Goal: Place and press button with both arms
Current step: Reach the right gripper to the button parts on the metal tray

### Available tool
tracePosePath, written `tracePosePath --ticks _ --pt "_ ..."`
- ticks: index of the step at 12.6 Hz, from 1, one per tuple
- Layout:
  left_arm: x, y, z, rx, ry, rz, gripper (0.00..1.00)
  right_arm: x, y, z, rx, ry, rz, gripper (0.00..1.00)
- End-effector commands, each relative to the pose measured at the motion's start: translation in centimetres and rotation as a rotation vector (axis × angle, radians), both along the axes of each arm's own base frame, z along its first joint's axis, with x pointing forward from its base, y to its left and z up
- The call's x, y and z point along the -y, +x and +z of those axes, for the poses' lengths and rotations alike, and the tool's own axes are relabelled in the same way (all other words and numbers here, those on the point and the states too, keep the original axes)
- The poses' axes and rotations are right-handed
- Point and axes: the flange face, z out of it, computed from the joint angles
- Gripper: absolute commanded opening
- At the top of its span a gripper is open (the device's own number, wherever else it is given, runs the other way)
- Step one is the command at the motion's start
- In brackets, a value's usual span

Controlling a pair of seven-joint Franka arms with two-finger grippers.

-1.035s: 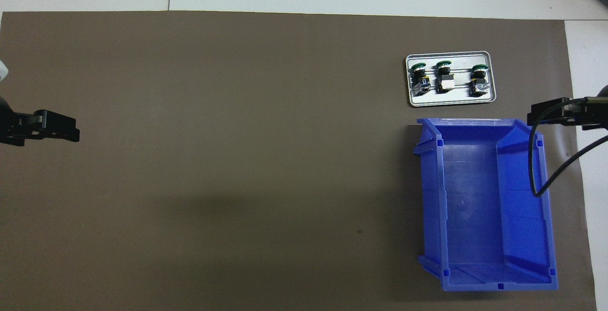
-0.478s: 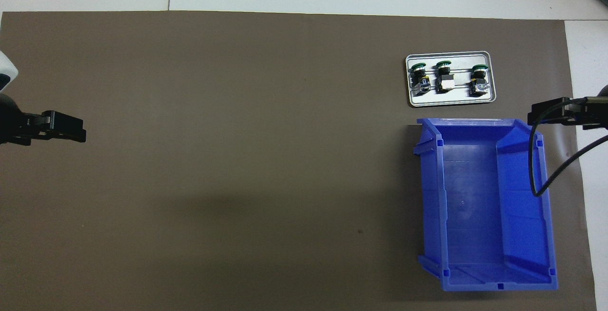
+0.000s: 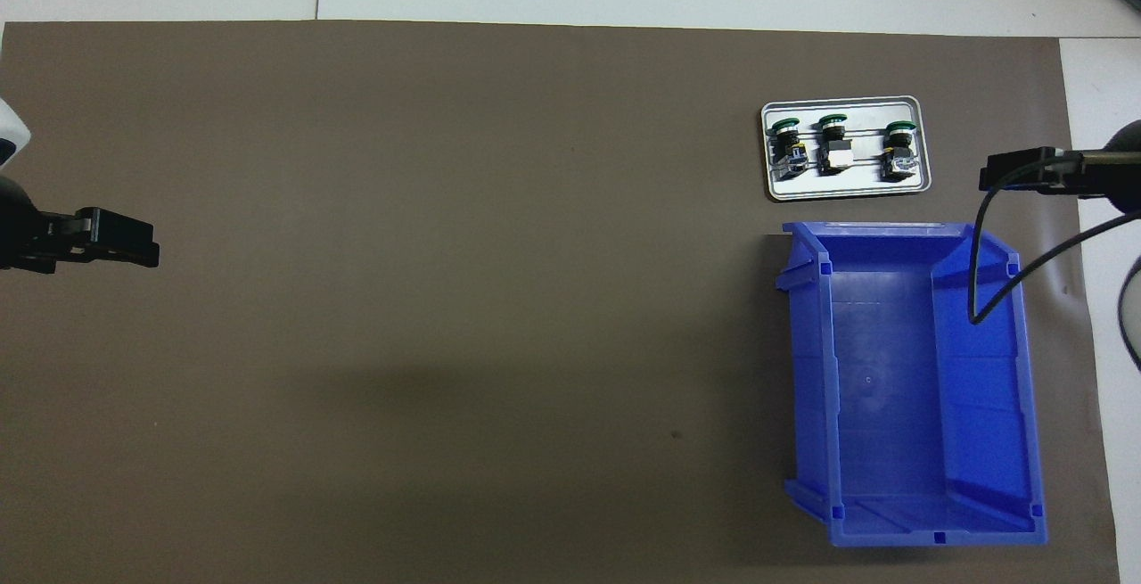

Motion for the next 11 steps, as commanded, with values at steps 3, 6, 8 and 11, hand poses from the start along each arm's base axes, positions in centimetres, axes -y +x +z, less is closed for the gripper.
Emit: tracePosePath --ticks 3,6,8,11 --pt "-0.3 -0.7 0.1 0.01 0.014 0.005 1.0 0.0 10.5 -10.9 0.082 0.044 -0.063 1.0" --pt "-0.3 -0.7 0.1 0.01 0.014 0.005 1.0 -0.8 13.6 -18.8 0.119 0.041 -0.074 1.0" --pt "-0.3 -0.7 0.1 0.01 0.014 0.005 1.0 -0.6 14.3 -23.1 0.117 0.033 -0.074 1.0" --pt "-0.3 -0.7 0.1 0.01 0.014 0.005 1.0 -0.9 14.0 -25.3 0.09 0.034 -0.066 1.0"
